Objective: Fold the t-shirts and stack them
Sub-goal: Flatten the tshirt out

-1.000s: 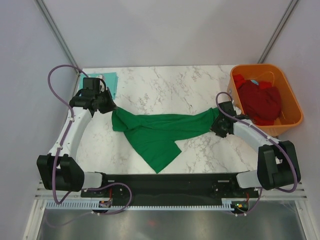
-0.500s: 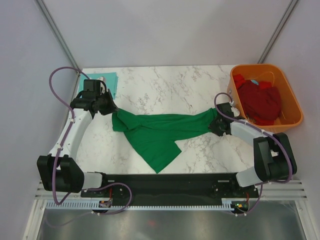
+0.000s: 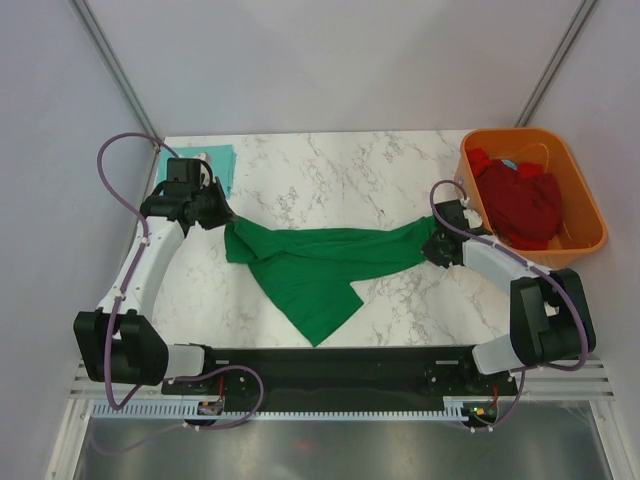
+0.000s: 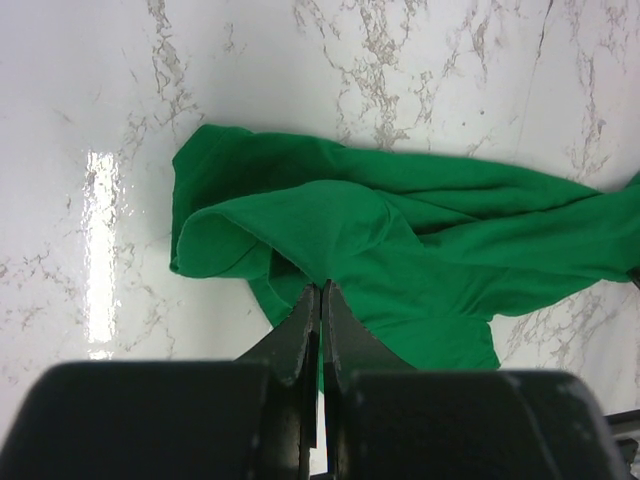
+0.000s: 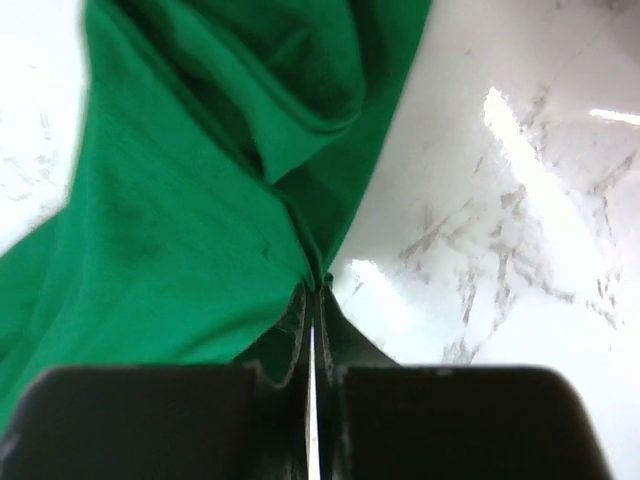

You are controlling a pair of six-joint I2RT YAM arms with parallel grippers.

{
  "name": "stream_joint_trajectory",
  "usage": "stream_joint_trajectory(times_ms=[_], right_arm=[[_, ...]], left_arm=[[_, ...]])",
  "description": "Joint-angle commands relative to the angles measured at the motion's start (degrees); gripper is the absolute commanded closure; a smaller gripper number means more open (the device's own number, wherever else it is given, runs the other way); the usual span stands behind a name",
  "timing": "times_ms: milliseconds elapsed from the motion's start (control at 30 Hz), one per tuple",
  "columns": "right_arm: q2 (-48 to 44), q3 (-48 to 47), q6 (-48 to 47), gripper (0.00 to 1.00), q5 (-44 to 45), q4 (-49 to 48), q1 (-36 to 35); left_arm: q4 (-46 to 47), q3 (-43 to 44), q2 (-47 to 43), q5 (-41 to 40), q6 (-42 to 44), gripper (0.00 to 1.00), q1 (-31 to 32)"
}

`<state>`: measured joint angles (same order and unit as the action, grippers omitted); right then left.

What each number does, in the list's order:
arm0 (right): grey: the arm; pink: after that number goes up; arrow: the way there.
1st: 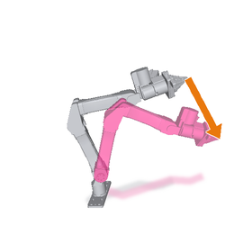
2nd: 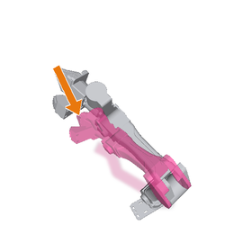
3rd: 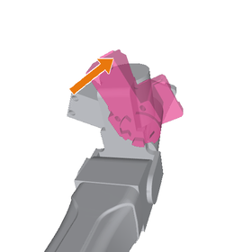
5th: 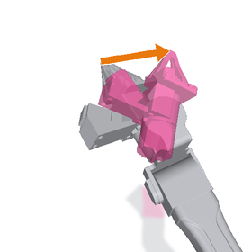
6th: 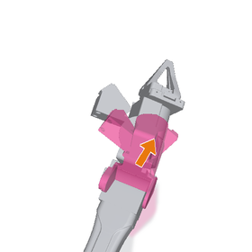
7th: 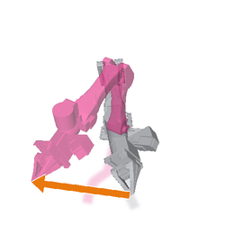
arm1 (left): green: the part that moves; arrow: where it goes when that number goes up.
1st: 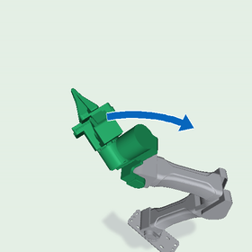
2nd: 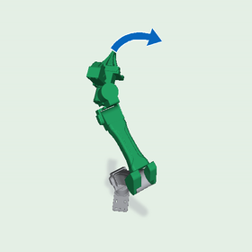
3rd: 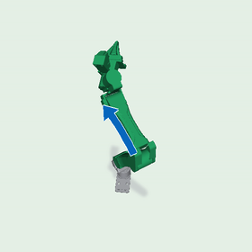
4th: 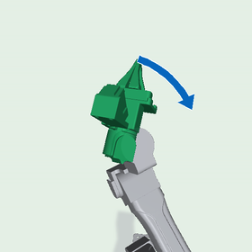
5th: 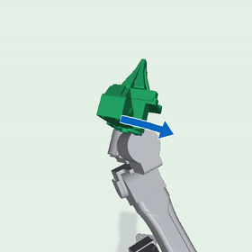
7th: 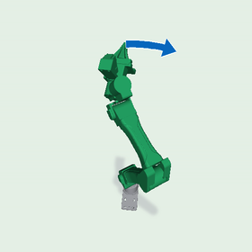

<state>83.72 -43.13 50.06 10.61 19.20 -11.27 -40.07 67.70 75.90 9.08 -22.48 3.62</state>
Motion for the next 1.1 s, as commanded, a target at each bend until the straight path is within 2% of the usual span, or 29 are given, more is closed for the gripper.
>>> stream_joint_trajectory(times_ms=[0, 233, 367, 533, 700, 867, 967, 1067], right_arm=[[-5.66, -8.44, -3.12, 1.0, 4.94, 4.78, 0.11], [-12.17, -28.47, -8.66, 1.0, 3.89, 19.02, 0.19], [-16.48, -39.71, -9.02, 1.0, 0.47, 23.42, 0.11], [-26.4, -43.09, -7.44, 1.0, -7.6, 25.8, 0.19], [-39.83, -46.42, -5.51, 1.0, -6.4, 30.44, 0.19], [-48.73, -50.37, -2.08, 1.0, -4.29, 32.21, 0.19], [-49.62, -52.13, -2.25, 1.0, -3.58, 32.13, 0.19], [-45.6, -52.32, -5.41, 1.0, -5.16, 32.13, 0.19]], left_arm=[[2.28, 4.19, -1.72, -1.08, -2.21, 0.98, -0.19], [0.52, 16.4, -5.05, 0.93, -7.48, 0.98, -0.19], [0.52, 22.2, -11.71, 1.38, -11.0, 0.98, -0.19], [0.44, 25.72, -22.53, -1.43, -15.39, 0.98, -0.19], [-1.4, 28.7, -34.04, -3.46, -19.08, 0.98, -0.19], [-3.96, 31.79, -37.92, -2.23, -21.02, 0.98, -0.28], [-4.05, 31.7, -38.63, -2.49, -20.76, 0.98, -0.1], [-3.96, 31.7, -36.45, -1.61, -19.45, 0.98, -0.19]])
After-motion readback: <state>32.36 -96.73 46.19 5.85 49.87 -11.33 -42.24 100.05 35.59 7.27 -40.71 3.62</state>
